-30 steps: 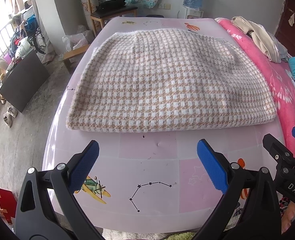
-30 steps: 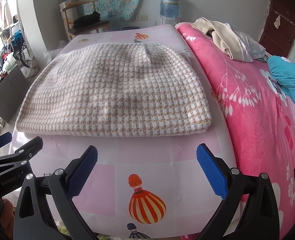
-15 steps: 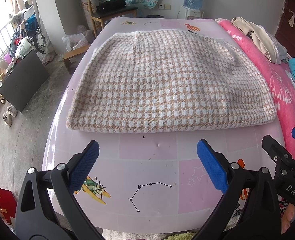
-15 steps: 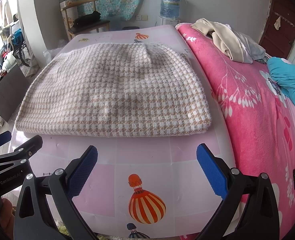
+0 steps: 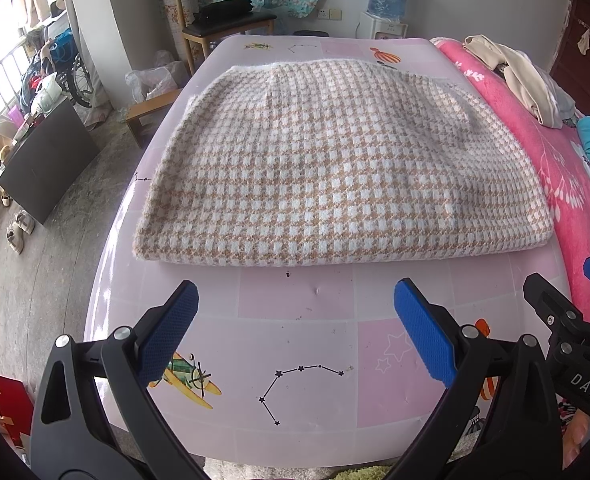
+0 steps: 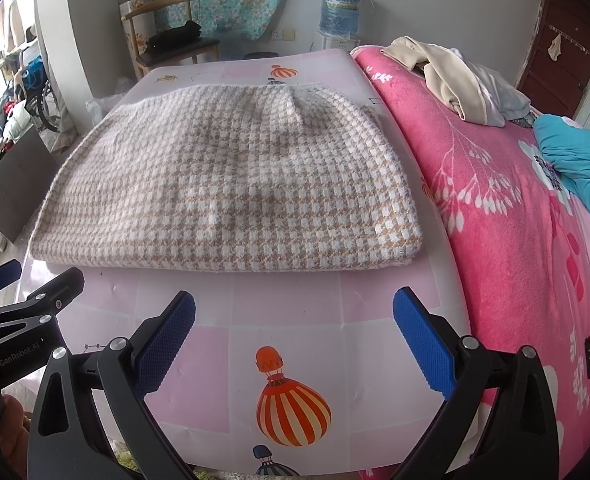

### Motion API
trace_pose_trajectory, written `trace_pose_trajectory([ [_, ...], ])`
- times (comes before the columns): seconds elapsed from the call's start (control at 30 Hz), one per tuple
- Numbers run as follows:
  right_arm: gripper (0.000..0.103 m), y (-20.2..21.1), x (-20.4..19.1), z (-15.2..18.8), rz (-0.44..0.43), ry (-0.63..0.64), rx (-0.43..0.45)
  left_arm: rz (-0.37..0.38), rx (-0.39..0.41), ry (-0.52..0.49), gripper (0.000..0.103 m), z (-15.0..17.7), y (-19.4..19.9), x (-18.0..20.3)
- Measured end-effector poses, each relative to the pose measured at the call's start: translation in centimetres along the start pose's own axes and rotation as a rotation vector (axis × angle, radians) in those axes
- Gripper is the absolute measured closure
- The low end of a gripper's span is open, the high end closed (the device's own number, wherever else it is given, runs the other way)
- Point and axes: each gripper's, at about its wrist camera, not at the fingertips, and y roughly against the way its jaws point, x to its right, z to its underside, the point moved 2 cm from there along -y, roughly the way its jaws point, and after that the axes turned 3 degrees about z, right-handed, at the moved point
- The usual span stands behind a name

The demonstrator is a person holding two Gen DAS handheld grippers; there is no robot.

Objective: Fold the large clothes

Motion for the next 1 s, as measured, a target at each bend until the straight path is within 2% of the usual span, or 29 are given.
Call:
trace_pose_trajectory([
  [1.0,0.006,-0.34,0.16,0.19,-0.001,0.001,-0.009,0.0,-0.001,0.0,0.008,-0.1,-0.07,0.13],
])
